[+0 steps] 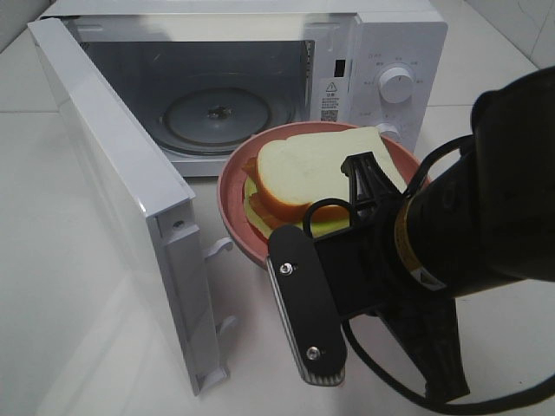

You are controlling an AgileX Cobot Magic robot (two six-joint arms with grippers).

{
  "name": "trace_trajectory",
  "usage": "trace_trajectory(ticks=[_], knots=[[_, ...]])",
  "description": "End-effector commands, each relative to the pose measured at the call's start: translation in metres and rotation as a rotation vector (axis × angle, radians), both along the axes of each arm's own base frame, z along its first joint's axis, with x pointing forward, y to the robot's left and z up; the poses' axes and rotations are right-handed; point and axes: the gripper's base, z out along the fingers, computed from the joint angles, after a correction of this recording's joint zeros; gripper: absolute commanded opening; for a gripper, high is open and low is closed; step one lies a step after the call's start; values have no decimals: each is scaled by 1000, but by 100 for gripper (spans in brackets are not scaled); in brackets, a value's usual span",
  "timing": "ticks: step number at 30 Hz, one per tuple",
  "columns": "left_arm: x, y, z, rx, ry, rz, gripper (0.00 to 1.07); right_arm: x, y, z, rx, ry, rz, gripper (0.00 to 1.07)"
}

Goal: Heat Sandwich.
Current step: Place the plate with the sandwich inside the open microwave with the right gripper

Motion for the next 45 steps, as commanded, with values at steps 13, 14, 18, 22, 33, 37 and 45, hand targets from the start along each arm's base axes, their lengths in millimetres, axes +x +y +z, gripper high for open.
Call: trace_trajectory(ticks=[13,14,18,22,33,37,45], knots=[[-3,0,1,-5,-31,6,101,34,-23,0,-12,55,210,0],[-3,0,1,-5,-31,6,101,36,-25,-1,-21,58,260,0],[-3,0,1,-5,-31,6,101,39,-28,-1,-19,68,326,0],[-3,0,1,-5,-31,6,101,44,-31,-1,-14,76,426,0],[-3,0,1,-5,-31,6,101,54,-41,0,13,69,528,2],[-3,0,1,-5,-31,6,101,54,-41,0,19,70,524,1],[-3,0,1,-5,-31,6,101,54,-40,0,27,56,520,1]])
